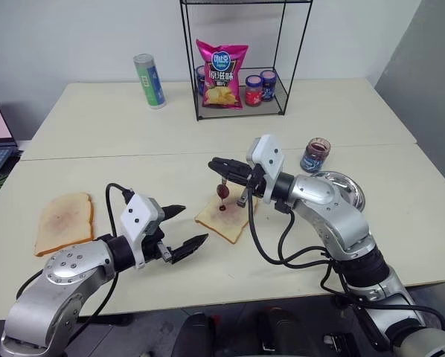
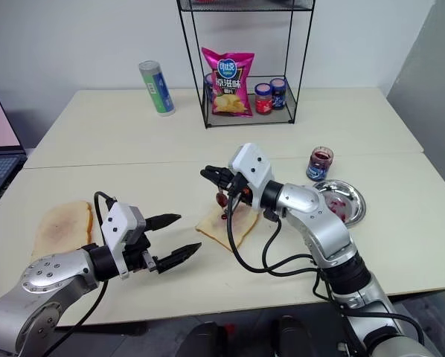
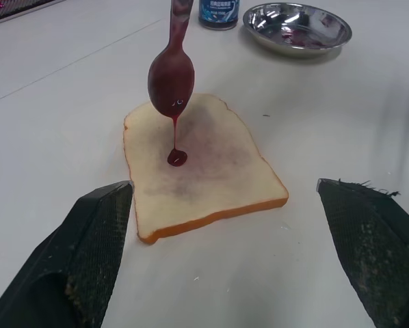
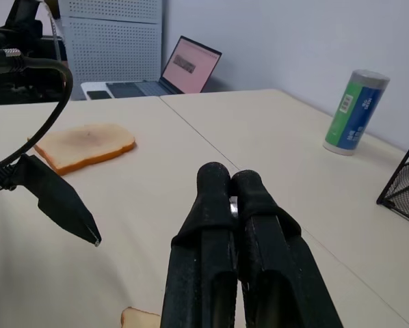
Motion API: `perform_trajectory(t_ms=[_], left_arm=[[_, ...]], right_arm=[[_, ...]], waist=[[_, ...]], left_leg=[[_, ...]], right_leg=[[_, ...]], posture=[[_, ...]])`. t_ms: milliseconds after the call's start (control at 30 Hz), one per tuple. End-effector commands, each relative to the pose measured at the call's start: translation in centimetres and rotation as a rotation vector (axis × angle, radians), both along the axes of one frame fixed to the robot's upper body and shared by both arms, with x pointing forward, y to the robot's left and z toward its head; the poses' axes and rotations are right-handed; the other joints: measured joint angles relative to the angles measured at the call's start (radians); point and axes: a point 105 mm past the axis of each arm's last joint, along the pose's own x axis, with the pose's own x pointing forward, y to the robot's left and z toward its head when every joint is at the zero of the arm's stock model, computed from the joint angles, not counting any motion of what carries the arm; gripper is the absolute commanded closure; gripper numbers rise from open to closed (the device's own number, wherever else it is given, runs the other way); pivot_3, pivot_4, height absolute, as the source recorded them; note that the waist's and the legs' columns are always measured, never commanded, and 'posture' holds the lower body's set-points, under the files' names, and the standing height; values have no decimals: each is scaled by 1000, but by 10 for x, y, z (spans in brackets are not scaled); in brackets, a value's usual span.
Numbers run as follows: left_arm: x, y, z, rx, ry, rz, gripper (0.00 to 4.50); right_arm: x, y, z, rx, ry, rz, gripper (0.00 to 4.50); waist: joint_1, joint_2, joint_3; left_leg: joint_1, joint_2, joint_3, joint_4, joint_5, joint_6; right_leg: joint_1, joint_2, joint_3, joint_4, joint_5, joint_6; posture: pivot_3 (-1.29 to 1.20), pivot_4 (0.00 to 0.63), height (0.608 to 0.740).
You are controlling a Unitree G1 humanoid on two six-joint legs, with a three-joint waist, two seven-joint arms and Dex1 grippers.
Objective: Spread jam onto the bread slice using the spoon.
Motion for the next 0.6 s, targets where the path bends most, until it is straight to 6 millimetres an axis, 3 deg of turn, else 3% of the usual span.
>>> perform_trajectory(t_ms=[33,400,600], left_arm=[[0,3,7,8,-26,-7,0],[3,2,6,14,-17,-19,0],[5,1,7,22,-24,-28,0]], right_arm=[[10,-10,24,173,90,-54,4480],[41,-36,-11,528,652,-189,4480],[42,-30,-30,541,760,-203,4480]], waist=[[0,0,0],[0,0,0],[-1,0,0]], left_leg=[[0,0,0,0,0,0],[0,0,0,0,0,0],[0,0,0,-1,0,0]], right_leg=[[0,0,0,0,0,0],[0,0,0,0,0,-1],[0,0,0,0,0,-1]], posture=[[0,150,740],[0,150,740],[0,150,740]])
